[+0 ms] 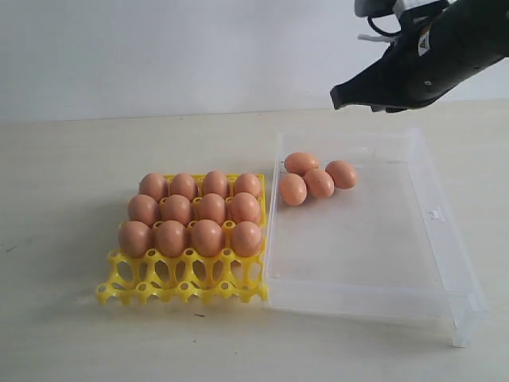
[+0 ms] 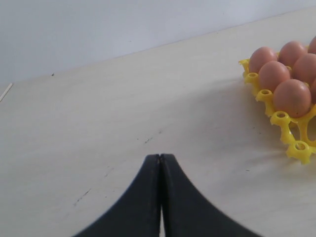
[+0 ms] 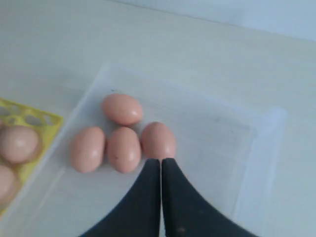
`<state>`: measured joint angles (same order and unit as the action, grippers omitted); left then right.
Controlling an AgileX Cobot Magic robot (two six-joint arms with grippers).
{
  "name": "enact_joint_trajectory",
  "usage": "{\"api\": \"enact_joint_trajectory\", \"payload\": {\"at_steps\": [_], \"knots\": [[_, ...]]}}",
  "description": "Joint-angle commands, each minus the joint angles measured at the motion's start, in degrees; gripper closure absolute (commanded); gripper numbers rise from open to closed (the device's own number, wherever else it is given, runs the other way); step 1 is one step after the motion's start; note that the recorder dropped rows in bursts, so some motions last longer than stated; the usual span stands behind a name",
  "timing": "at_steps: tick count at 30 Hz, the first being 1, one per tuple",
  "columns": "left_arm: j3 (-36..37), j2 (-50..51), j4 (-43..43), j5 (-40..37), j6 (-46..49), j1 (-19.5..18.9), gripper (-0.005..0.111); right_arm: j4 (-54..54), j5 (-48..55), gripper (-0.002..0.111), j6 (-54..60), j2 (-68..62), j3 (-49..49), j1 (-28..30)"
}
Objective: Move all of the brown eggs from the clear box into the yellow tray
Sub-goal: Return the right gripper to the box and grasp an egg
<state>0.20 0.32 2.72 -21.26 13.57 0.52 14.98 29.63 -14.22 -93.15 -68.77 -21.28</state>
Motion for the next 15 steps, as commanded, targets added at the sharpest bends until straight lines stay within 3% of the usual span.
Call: {"api": "enact_joint_trajectory", "payload": {"at_steps": [1,3,4,5,10,15], "knots": [[-0.2,-0.3,0.1,0.4,0.0,0.1,0.107,-1.9,4.3,0.086,5.4,-8.8,-6.1,3.4],[-0.2,-0.3,0.1,0.4,0.0,0.1,0.107,-4.5,6.7,0.069,8.3,-13.5,-9.9,4.1],[-0.2,-0.3,0.1,0.4,0.0,0.1,0.107,-6.8,8.7,0.054,10.8,-17.7,-13.6,4.3],[-0.2,-0.3,0.1,0.4,0.0,0.1,0.107,-7.6,9.3,0.05,12.0,-19.8,-15.4,4.3],[-0.2,-0.3,0.1,0.4,0.0,0.1,0.107,-8.8,11.0,0.049,13.8,-32.0,-27.6,4.3],[-0.2,-0.3,0.1,0.4,0.0,0.1,0.107,-9.0,15.4,0.049,14.2,-38.3,-33.4,4.6]]}}
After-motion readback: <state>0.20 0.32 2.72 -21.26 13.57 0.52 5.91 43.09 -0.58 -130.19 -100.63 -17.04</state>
